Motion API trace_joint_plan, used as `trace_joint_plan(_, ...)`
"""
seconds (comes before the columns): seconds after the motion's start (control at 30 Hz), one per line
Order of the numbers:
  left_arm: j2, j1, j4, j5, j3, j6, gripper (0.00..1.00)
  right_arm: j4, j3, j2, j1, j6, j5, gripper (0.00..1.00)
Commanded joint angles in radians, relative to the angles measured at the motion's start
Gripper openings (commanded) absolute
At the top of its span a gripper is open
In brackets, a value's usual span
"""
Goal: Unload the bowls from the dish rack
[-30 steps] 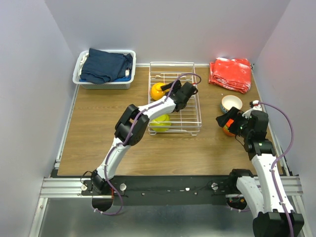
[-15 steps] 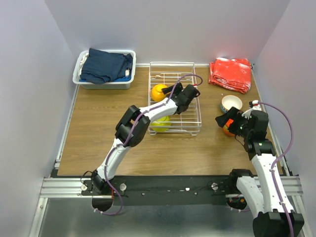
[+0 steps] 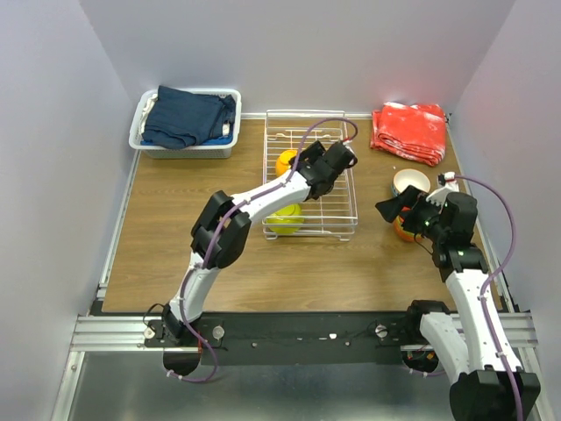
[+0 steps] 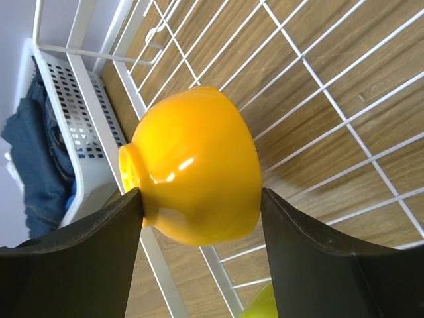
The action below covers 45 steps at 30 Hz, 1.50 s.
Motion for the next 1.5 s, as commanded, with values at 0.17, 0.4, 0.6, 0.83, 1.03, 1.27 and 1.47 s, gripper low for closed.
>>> trace_joint_plan(0.17,-0.195,0.081,-0.013,0.231,-0.046,-0.331,0.28,0.310,-0.041,0.115,0.008,0.077,-0.221,0.99)
trace_joint_plan(0.4,-0.386,0.156,0.090,0.466,-0.175,-0.526,0.26,0.532,-0.034,0.284,0.011,0.177,-0.332,0.99)
trace_joint_plan(0.6,-0.552,0.210,0.284,0.660,-0.354,-0.710,0.26,0.673,0.015,0.433,0.038,0.255,-0.375,0.99)
trace_joint_plan(0.83,-0.693,0.240,0.528,0.822,-0.598,-0.910,0.26,0.786,0.065,0.577,0.119,0.314,-0.386,0.98)
trace_joint_plan(1.03,-0.782,0.248,0.714,0.919,-0.752,-1.048,0.25,0.897,0.100,0.674,0.178,0.380,-0.396,0.98)
trace_joint_plan(1.27,-0.851,0.248,0.887,0.970,-0.884,-1.194,0.25,0.938,0.173,0.777,0.247,0.410,-0.406,0.95)
trace_joint_plan(1.47,-0.859,0.248,0.967,1.013,-0.940,-1.258,0.25,0.928,0.216,0.818,0.313,0.409,-0.401,0.85)
